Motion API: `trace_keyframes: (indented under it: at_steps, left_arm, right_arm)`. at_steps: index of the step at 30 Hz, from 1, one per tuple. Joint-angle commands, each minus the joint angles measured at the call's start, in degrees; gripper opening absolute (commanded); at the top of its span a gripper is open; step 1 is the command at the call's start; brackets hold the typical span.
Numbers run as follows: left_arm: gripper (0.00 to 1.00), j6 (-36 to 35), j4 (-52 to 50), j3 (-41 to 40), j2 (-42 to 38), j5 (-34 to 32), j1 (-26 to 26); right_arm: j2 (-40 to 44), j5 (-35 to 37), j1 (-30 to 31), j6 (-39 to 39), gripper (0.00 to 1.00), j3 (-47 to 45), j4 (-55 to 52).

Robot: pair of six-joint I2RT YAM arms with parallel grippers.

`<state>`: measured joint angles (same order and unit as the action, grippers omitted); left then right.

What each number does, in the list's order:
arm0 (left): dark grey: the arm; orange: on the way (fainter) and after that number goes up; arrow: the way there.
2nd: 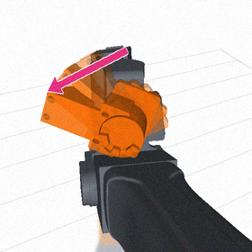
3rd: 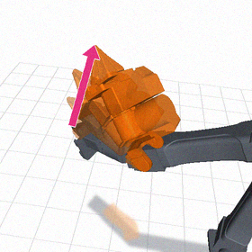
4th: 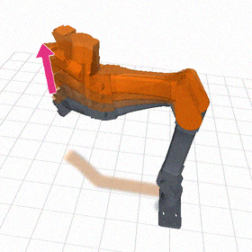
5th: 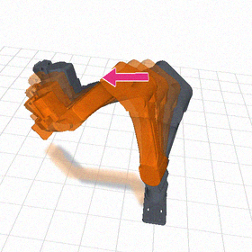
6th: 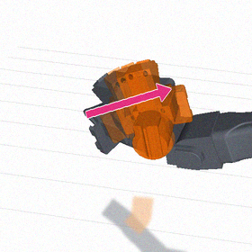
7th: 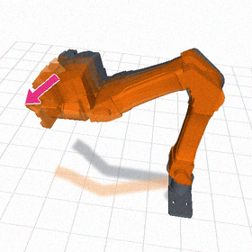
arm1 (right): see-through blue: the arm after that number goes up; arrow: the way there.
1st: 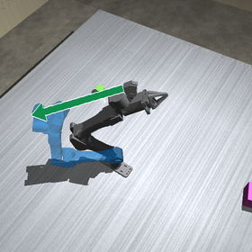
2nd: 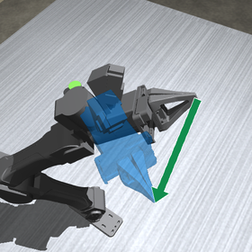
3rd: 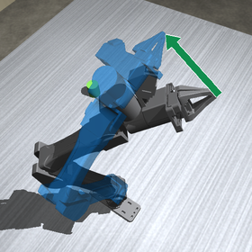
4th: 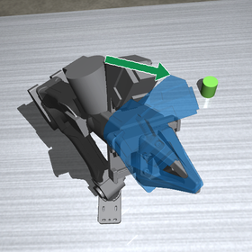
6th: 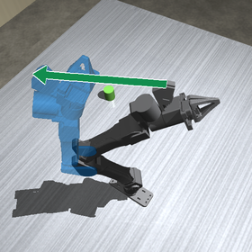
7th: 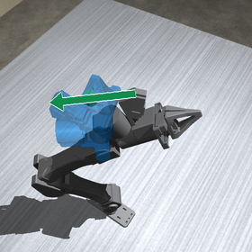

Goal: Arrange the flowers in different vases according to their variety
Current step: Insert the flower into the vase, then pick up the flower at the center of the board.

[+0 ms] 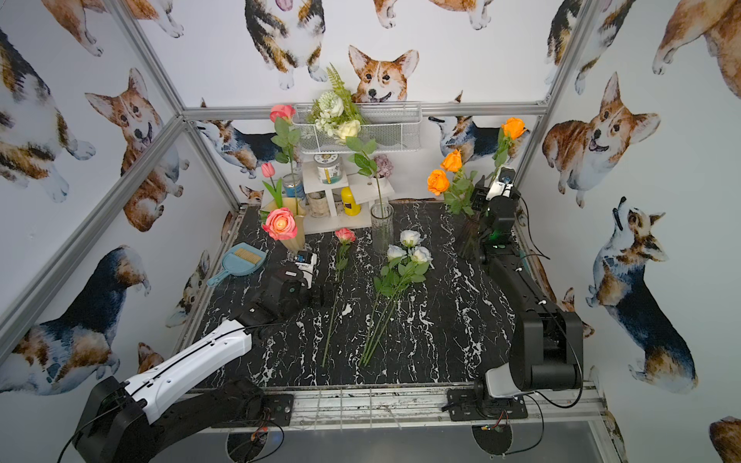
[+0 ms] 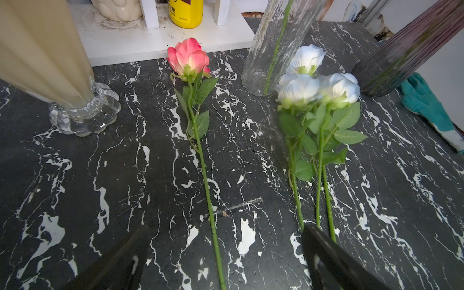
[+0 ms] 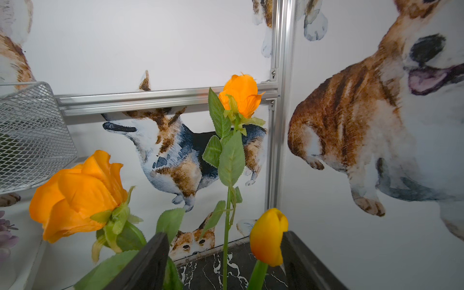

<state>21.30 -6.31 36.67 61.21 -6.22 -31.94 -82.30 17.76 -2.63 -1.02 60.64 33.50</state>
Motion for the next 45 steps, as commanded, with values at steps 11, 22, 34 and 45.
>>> trace_keyframes:
  at_steps: [11, 22, 34, 45]
  left_arm:
    - [1.0, 0.15, -0.44, 0.38, 1.48, 0.41, -0.29]
    - [1.0, -0.91, -1.61, 1.87, 4.38, 1.36, -4.0]
    - [1.0, 1.85, -5.67, 11.21, 18.02, -1.53, -12.61]
    - [0.88, 4.51, -10.36, 21.46, 33.27, -4.25, -17.4]
  right_arm:
    - [6.66, -1.56, -0.02, -8.8, 0.79, 0.38, -15.17]
    - [15.21, -10.46, 2.07, -15.19, 0.79, -1.05, -37.15]
    - [23.81, -24.14, 3.68, -17.33, 0.79, -3.29, -55.32]
    - [32.33, -29.36, 3.78, -19.65, 0.78, -10.14, -60.45]
